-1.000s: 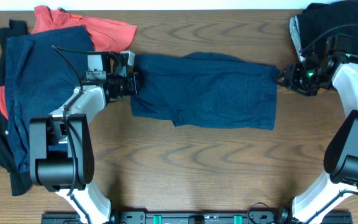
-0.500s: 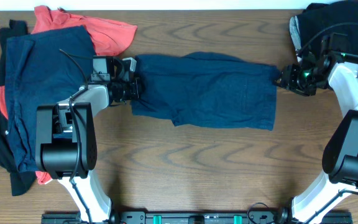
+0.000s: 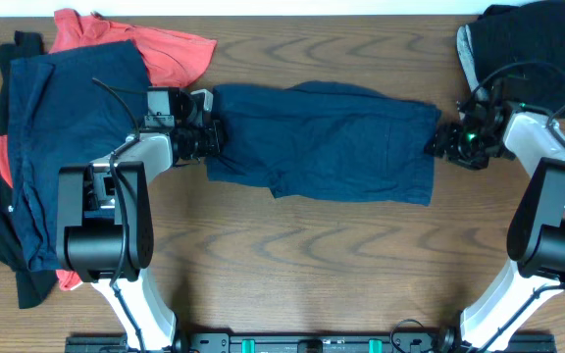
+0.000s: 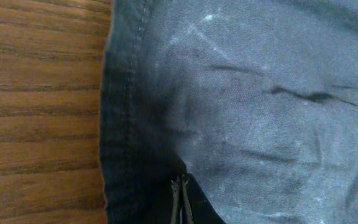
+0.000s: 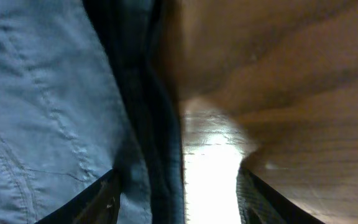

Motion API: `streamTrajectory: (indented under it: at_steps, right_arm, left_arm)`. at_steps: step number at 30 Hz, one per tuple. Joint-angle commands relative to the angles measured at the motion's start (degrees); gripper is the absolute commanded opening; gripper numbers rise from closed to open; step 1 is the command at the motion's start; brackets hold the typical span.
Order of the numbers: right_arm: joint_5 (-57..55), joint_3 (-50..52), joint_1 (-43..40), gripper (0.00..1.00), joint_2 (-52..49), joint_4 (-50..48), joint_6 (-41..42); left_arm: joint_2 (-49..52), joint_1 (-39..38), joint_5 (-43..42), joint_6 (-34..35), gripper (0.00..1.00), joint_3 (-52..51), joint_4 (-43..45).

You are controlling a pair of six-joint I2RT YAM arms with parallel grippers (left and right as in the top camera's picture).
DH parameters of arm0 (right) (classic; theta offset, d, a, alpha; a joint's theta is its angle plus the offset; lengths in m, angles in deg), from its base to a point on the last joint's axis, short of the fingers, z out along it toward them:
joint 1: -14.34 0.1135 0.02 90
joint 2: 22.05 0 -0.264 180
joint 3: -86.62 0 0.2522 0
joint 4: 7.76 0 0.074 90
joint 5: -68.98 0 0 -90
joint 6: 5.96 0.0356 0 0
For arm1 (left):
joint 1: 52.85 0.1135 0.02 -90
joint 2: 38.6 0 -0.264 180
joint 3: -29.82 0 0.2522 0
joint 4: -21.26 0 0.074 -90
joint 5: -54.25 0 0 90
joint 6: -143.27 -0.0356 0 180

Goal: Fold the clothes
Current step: 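Hold both ends of the folded shorts and pull them taut sideways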

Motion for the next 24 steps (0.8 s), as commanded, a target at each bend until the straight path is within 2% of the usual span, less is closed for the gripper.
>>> streamTrajectory:
  at_steps: [1, 10, 15, 20, 22, 24]
  right_arm:
    - [-0.5, 2.4, 1.1, 0.58, -0.6, -1.9, 0.9]
    - [-1.9, 6.8, 4.8, 0.57, -0.6, -7.8, 3.6]
    - [-7.4, 7.5, 8.9, 0.43, -0.6, -9.0, 8.4]
    - [-13.6, 7.5, 12.2, 0.18, -0.6, -9.0, 12.6]
    - [-13.6, 7.5, 12.2, 0.01, -0.6, -8.9, 13.2]
    - [-13.5, 7.4, 11.8, 0.01, -0.3, -8.1, 13.7]
  left_arm:
    - [2.0, 0.3, 4.8, 0.4, 0.06, 0.3, -0.7]
    - [2.0, 0.3, 4.8, 0.4, 0.06, 0.3, -0.6]
    - [2.0, 0.3, 4.8, 0.4, 0.06, 0.3, -0.7]
    - [2.0, 0.3, 4.8, 0.3, 0.06, 0.3, -0.7]
    - [2.0, 0.3, 4.8, 0.3, 0.06, 0.3, -0.7]
    - [2.0, 0.3, 4.8, 0.4, 0.06, 0.3, -0.7]
